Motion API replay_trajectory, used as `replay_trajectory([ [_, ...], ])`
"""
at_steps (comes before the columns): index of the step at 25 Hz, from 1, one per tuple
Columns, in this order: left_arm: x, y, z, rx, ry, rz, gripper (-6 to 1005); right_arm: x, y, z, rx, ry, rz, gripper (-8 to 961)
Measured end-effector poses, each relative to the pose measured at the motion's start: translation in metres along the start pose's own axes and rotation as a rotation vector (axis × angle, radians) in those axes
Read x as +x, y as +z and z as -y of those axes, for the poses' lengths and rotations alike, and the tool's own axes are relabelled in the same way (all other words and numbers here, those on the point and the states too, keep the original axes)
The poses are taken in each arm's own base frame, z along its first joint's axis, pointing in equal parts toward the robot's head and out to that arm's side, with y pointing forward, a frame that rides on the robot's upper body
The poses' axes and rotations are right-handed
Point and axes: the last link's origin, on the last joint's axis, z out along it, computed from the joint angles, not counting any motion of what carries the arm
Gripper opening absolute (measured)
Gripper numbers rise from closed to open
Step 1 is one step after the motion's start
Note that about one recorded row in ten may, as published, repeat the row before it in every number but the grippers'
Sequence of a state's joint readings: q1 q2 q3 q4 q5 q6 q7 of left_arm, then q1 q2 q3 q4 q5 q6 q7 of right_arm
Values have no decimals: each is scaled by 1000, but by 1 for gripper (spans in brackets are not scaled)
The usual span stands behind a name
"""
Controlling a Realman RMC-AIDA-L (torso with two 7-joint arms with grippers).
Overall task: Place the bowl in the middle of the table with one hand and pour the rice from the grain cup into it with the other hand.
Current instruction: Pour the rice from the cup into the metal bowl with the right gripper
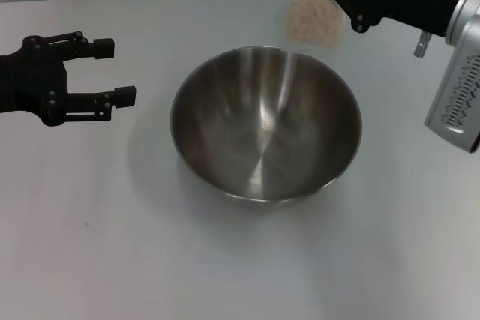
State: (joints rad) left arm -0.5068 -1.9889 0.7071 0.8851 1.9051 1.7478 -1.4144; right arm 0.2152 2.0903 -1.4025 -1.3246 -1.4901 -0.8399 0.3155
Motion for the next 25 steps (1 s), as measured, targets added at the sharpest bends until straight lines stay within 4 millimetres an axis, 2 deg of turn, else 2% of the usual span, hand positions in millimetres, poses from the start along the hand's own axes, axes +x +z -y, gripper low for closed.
replay_trajectory([
  [11,1,2,2,8,2,-2,842,-21,11,-5,1,-286,-53,56],
  [25,2,3,3,17,7,-3,842,-44,14,-9,10,-485,-68,63],
])
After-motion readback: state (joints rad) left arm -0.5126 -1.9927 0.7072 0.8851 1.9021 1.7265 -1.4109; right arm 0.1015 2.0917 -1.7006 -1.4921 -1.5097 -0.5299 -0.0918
